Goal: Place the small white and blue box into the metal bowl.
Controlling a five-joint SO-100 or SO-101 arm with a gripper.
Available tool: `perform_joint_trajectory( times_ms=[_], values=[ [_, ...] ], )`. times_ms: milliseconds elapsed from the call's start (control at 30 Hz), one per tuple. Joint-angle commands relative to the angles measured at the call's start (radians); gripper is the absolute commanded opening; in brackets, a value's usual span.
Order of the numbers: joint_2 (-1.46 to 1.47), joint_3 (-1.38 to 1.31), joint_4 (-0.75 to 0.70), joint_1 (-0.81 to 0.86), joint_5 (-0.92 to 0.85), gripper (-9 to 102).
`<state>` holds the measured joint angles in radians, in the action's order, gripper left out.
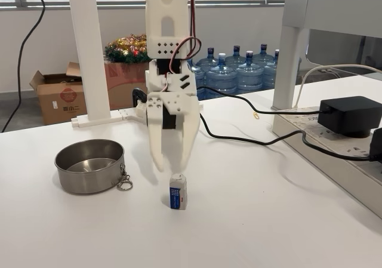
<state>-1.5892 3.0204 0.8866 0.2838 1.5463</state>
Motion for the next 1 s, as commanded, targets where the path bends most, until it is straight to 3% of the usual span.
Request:
perform_joint_trajectory(
  times_ms=[0, 967],
  values=[
    [0.032, -0.058, 0.017, -0.008, 0.014, 12],
    [0.262, -0.285, 0.018, -0.029, 0.018, 12]
  ],
)
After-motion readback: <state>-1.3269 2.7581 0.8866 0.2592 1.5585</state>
